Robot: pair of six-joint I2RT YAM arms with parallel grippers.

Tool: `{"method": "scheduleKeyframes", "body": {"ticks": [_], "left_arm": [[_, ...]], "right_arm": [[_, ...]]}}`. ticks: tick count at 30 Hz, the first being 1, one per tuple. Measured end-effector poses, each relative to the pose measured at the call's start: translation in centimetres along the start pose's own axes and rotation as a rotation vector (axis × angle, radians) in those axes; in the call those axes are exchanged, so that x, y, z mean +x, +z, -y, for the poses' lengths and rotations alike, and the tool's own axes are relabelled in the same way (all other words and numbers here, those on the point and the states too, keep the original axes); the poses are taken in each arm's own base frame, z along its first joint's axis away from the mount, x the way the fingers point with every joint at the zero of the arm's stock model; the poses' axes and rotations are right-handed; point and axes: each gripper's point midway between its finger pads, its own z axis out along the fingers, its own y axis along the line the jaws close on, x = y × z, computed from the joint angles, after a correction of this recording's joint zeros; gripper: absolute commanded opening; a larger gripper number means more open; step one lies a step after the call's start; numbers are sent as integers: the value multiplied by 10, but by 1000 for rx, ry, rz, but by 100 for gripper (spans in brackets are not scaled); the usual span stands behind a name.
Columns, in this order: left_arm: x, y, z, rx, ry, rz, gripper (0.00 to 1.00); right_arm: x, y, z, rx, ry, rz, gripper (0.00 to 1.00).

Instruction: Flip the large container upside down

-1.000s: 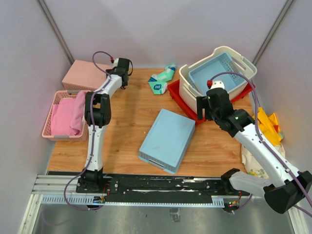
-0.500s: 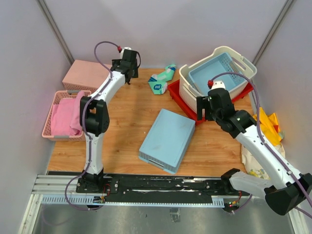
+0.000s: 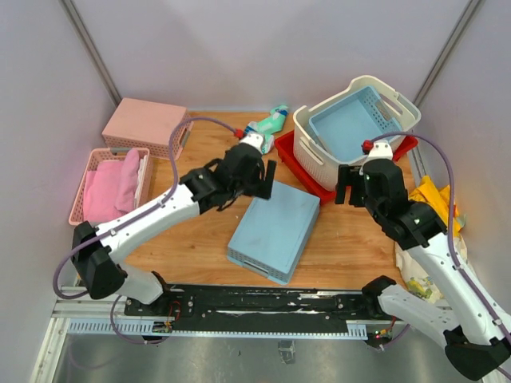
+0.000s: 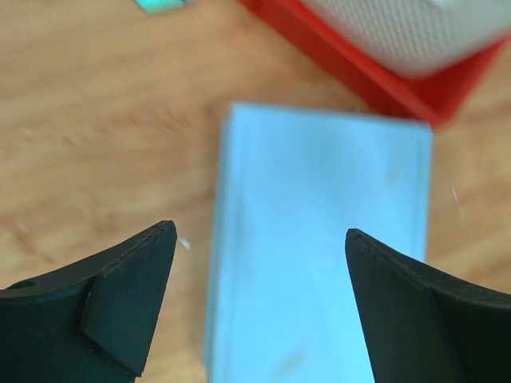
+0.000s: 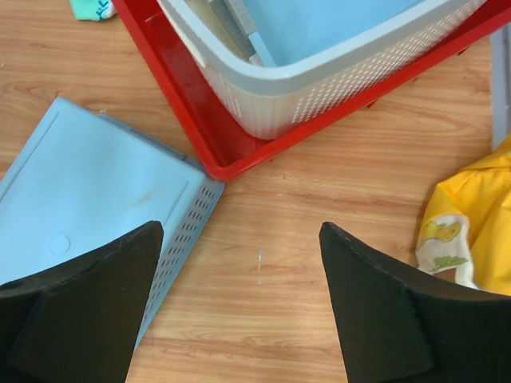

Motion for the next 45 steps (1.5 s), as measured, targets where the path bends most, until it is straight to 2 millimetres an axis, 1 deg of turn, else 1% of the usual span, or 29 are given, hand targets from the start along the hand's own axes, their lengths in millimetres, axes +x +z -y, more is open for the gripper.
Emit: {"method": "scheduleKeyframes", "body": {"ticks": [1,2,3,4,6,7,9,11,15,16,17,18,19,20,21,23,24,25,27,28,29,30,32,34,36,39,42,44,45], "left_arm": [[19,-7,12,30,8,-34,91],[32,-14,21,54,12,-59,91],[50,-23,33,89,12,-87,92],[63,-33,40,118,7,-110,92],[80,-49,44,151,-25,-136,92],[86,-56,41,153,-54,-144,93],[91,-67,30,138,-110,-145,98],[92,-80,17,108,-170,-132,99],[78,-105,-6,53,-264,-77,99],[74,-112,-11,38,-284,-60,99],[69,-117,-17,25,-303,-42,99],[66,-122,-22,13,-319,-26,99],[63,-127,-27,-1,-335,-10,99],[60,-132,-33,-15,-352,6,99],[59,-136,-39,-31,-366,17,99],[58,-144,-50,-63,-396,37,99],[58,-147,-55,-76,-412,47,99],[57,-151,-61,-91,-430,59,99],[57,-158,-71,-118,-457,77,99],[58,-160,-75,-132,-467,82,99],[58,-161,-78,-143,-473,85,99],[59,-163,-81,-154,-478,88,99],[62,-163,-85,-170,-479,84,99],[66,-160,-86,-190,-469,73,99],[71,-153,-86,-217,-439,51,99],[82,-136,-82,-266,-375,4,99],[93,-110,-77,-339,-306,-44,98],[104,-87,-75,-402,-249,-85,95],[108,-76,-75,-428,-227,-104,93]], "right_arm": [[4,-2,0,-7,6,-3,82],[9,-3,-2,-23,15,-9,81],[17,-4,-4,-45,23,-22,81],[28,-5,-7,-68,32,-42,81],[51,-4,-14,-114,55,-98,81],[65,-3,-19,-141,76,-127,80],[96,1,-33,-205,131,-200,80],[130,7,-50,-274,199,-273,80],[188,14,-86,-379,284,-392,81],[196,14,-95,-398,286,-411,81],[202,15,-109,-426,282,-433,81],[202,17,-119,-447,282,-437,81],[198,25,-138,-472,286,-440,81],[198,26,-144,-484,282,-443,80],[197,32,-156,-490,276,-461,80],[181,48,-185,-521,279,-468,80],[169,58,-203,-546,283,-461,80],[151,68,-227,-587,287,-446,79],[119,81,-260,-660,296,-402,79],[102,84,-275,-701,298,-378,79],[86,84,-286,-736,297,-349,79],[74,82,-291,-761,294,-325,79],[63,78,-289,-779,282,-294,79],[63,73,-274,-762,265,-274,79],[70,69,-250,-709,251,-268,79],[88,65,-206,-599,242,-267,79],[106,55,-158,-468,228,-246,79],[106,42,-128,-395,223,-200,80],[101,35,-115,-370,223,-162,80]]}}
